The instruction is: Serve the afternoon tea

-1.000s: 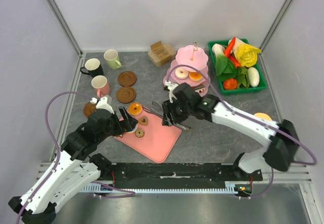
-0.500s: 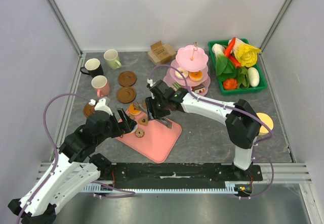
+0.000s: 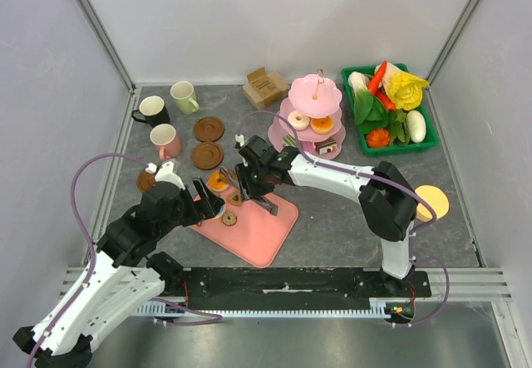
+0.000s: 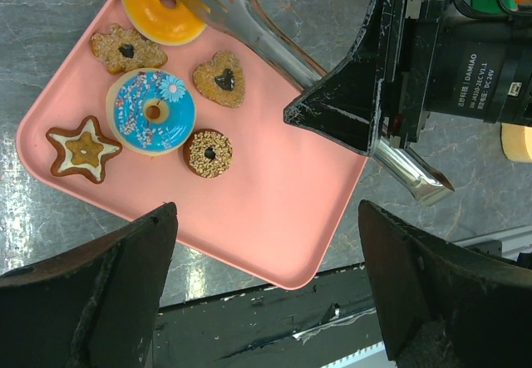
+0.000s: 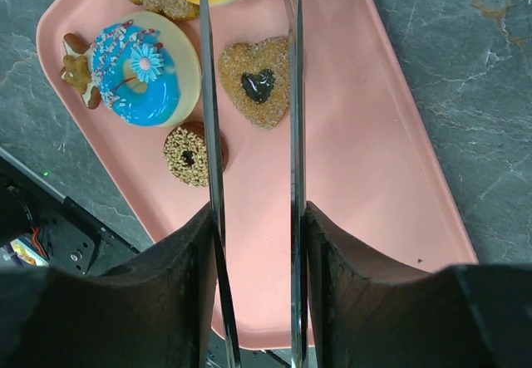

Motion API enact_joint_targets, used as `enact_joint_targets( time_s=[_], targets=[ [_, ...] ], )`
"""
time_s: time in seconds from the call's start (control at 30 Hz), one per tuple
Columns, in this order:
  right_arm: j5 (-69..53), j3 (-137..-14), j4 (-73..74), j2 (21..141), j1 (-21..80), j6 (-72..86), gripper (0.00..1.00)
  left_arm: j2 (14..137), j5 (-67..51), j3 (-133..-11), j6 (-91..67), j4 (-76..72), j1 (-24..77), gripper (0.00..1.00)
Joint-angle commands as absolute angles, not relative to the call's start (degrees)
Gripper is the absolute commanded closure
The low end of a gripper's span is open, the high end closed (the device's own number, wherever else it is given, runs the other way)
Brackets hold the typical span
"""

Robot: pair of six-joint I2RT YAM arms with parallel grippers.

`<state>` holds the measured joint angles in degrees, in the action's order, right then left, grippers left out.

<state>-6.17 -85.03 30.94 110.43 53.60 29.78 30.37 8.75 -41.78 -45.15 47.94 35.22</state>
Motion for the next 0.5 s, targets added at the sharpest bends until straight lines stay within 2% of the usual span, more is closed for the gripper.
enact_joint_targets(
  time_s=[0.0, 0.2, 0.47],
  targets=[
    [-5.4, -87.6, 31.1, 109.9, 54.1, 29.1, 0.53, 30.3, 9.4, -41.6, -46.1, 47.6, 35.3, 0.05],
    [-3.6, -86.8, 30.9, 107.3, 54.3, 29.6, 0.60, 30.4, 8.9, -41.6, -46.2, 47.2, 35.3, 0.05],
    [-2.2, -81.3, 28.0, 99.4, 54.4, 31.5, 0.63, 30.6, 8.5, -41.7, -46.3, 46.9, 35.2, 0.05]
  ],
)
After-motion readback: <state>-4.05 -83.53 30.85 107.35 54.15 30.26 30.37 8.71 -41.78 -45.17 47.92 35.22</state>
